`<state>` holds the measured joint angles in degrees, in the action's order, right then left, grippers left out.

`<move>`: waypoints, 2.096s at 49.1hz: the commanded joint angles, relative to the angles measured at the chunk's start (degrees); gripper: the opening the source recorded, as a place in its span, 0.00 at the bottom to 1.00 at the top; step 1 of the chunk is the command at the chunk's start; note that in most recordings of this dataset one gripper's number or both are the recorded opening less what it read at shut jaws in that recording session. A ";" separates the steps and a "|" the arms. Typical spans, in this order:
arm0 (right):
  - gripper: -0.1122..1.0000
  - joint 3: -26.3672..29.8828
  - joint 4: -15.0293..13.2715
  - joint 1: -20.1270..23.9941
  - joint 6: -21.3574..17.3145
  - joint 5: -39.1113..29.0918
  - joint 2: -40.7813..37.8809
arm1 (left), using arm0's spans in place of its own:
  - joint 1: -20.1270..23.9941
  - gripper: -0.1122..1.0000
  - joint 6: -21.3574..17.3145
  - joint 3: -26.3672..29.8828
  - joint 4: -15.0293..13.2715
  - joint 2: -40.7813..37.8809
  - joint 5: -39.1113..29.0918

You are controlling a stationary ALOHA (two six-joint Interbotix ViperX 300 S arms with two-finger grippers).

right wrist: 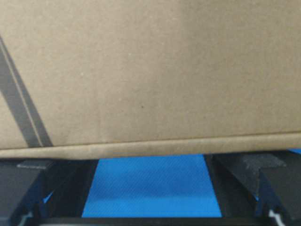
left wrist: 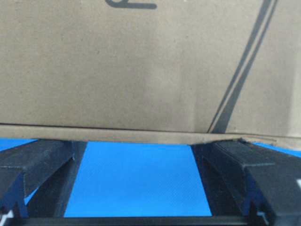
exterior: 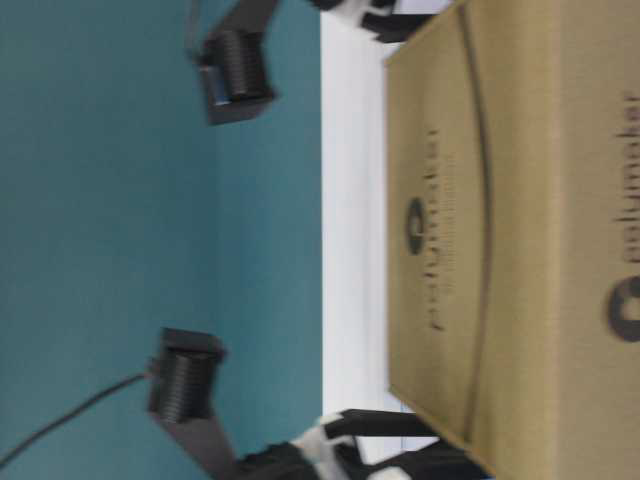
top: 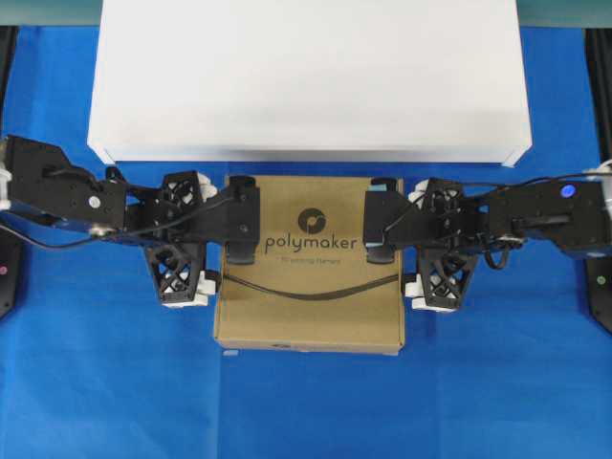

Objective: Place the cardboard box on the stand after clamping it between your arms.
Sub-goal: 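Lower both grippers onto the left and right sides of the polymaker box, then squeeze the box between both grippers and lift it off the table, then carry the clamped box backward over the white stand with both grippers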

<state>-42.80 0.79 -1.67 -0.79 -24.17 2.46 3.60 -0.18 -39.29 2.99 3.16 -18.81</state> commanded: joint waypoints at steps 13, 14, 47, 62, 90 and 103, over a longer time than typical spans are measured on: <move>0.99 15.64 0.88 -0.79 -0.70 -18.28 10.90 | -0.18 0.85 0.97 16.52 -0.26 9.93 -12.83; 0.99 16.26 0.88 -0.79 -0.70 -19.34 11.34 | -0.26 0.85 0.88 17.23 -0.26 10.37 -13.62; 0.98 19.51 1.93 -2.81 1.58 -18.28 14.06 | 2.02 0.85 0.44 21.97 -0.26 12.39 -16.17; 0.98 19.78 4.83 -7.29 5.89 -14.85 13.97 | 4.92 0.85 -0.26 25.22 -0.09 9.40 -15.21; 0.98 23.91 21.09 -20.57 27.25 -14.94 8.79 | 13.89 0.85 -6.15 30.59 -0.18 5.01 -12.04; 0.98 28.04 25.84 -27.86 36.12 -16.35 4.57 | 18.81 0.85 -8.17 31.99 -0.18 2.72 -11.95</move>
<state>-24.96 19.25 -31.64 34.72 -48.87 7.38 24.17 -9.23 -15.03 4.13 7.29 -38.94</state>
